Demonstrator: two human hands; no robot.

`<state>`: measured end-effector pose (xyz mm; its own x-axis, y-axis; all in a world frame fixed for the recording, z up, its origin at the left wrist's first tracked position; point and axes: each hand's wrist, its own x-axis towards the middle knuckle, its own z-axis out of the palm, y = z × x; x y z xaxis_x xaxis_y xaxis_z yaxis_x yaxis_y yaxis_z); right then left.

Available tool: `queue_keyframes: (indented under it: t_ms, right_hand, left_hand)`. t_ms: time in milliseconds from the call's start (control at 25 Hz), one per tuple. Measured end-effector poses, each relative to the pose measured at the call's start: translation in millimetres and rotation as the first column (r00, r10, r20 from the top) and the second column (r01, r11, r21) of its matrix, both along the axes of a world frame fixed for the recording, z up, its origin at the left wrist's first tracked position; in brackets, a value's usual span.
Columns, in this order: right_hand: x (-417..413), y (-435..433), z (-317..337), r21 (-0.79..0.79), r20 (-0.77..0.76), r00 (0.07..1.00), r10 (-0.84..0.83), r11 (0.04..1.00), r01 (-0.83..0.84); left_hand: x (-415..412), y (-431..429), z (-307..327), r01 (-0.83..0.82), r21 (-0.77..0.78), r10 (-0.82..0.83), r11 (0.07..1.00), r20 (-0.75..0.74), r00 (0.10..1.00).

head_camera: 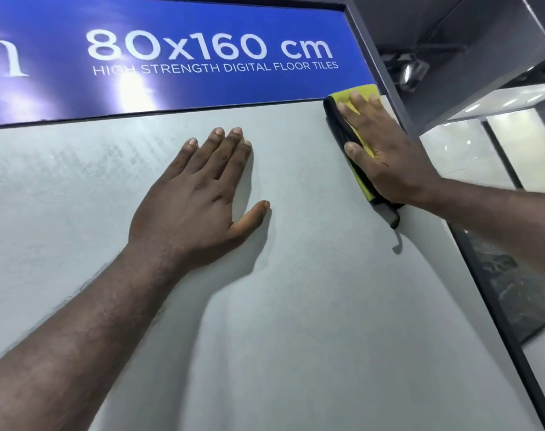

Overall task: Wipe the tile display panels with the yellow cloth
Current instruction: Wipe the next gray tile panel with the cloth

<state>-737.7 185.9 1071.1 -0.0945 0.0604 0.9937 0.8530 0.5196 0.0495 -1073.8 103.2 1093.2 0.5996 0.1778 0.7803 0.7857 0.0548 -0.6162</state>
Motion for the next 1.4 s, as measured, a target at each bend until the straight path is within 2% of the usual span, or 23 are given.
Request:
queue_keyframes:
  t_ms: [160, 200, 320, 360, 480, 520, 560, 680, 720, 840, 880, 920, 1040, 1080, 1120, 1200, 1280, 1400]
  right_hand:
    - [6.3, -1.0, 42.1, -0.084, -0.256, 0.967, 0.006, 0.996, -0.028]
    - [-1.2, -2.5, 38.4, -0.076, -0.231, 0.973, -0.001, 0.997, -0.017]
    - [-2.4, 3.3, -19.9, 0.004, 0.019, 1.0, -0.015, 1.0, 0.015]
    - [10.4, 6.2, -31.6, 0.01, 0.02, 1.0, -0.024, 1.0, 0.024]
    - [27.2, 6.6, -13.2, -0.065, -0.224, 0.975, -0.006, 0.998, -0.009]
    - [20.4, 5.0, -7.5, -0.079, -0.262, 0.965, -0.004, 0.997, -0.018]
    - [10.4, 3.3, -11.3, -0.073, -0.233, 0.972, -0.008, 0.997, -0.009]
    - [0.1, 3.9, -64.0, 0.0, -0.003, 1.0, -0.017, 1.0, 0.017]
    - [10.1, 6.3, -76.5, -0.002, -0.006, 1.0, -0.024, 1.0, 0.024]
    - [24.5, 3.8, -51.8, -0.097, -0.252, 0.968, -0.017, 0.995, -0.008]
    - [17.5, 1.8, -41.2, -0.106, -0.277, 0.961, -0.006, 0.994, -0.024]
    - [4.8, -1.7, -39.1, -0.094, -0.247, 0.969, -0.006, 0.995, -0.017]
    - [-20.6, -5.8, -85.5, -0.015, 0.019, 1.0, -0.011, 1.0, 0.011]
    - [-11.6, -3.1, -98.8, -0.014, 0.038, 0.999, -0.029, 0.999, 0.03]
    - [-1.3, -2.4, -97.8, -0.028, -0.011, 0.999, -0.041, 0.999, 0.041]
    - [10.1, -0.2, -67.3, -0.078, -0.224, 0.974, -0.029, 0.997, 0.011]
    - [-0.8, -3.4, -40.6, -0.111, -0.302, 0.953, -0.008, 0.994, -0.027]
    - [-26.3, -11.3, -73.5, -0.061, -0.042, 0.999, -0.001, 0.998, -0.002]
  left_hand:
    - [-0.7, 1.4, 0.9, 0.004, 0.008, -0.004, 1.0, 0.003, 1.0]
    - [-1.0, 1.9, 1.1, 0.009, 0.011, -0.009, 1.0, 0.0, 1.0]
    - [-0.6, 3.3, 0.1, 0.017, 0.024, -0.017, 1.0, -0.001, 1.0]
    - [-1.1, 3.4, -0.9, 0.015, 0.027, -0.016, 1.0, 0.002, 1.0]
    - [-2.2, 3.1, -0.2, 0.017, 0.034, -0.017, 0.999, -0.006, 1.0]
    - [-1.4, 3.2, -0.1, 0.022, 0.035, -0.021, 0.999, -0.011, 1.0]
    - [-1.2, 3.6, -0.2, 0.026, 0.04, -0.025, 0.999, -0.011, 1.0]
    - [-1.9, 4.5, -0.9, 0.024, 0.047, -0.024, 0.999, -0.002, 1.0]
    - [-2.1, 4.3, -1.4, 0.02, 0.046, -0.02, 0.999, -0.006, 1.0]
    - [-2.5, 4.5, -1.2, 0.014, 0.047, -0.014, 0.999, -0.009, 1.0]
    - [-2.1, 5.1, -1.2, 0.014, 0.045, -0.013, 0.999, -0.009, 1.0]
    - [-1.9, 5.5, -1.6, 0.015, 0.045, -0.014, 0.999, -0.01, 1.0]
    - [-2.5, 4.9, -1.5, 0.02, 0.043, -0.019, 0.999, -0.02, 1.0]
    - [-2.6, 4.3, -1.8, 0.015, 0.04, -0.014, 0.999, -0.025, 1.0]
    - [-2.9, 3.7, -2.1, 0.007, 0.038, -0.006, 0.999, -0.027, 1.0]
    - [-3.8, 3.5, -1.3, 0.0, 0.036, 0.001, 0.999, -0.025, 1.0]
    - [-3.2, 3.1, -1.6, 0.004, 0.032, -0.003, 0.999, -0.027, 1.0]
    - [-4.8, 2.9, -4.6, 0.014, 0.037, -0.013, 0.999, -0.023, 1.0]
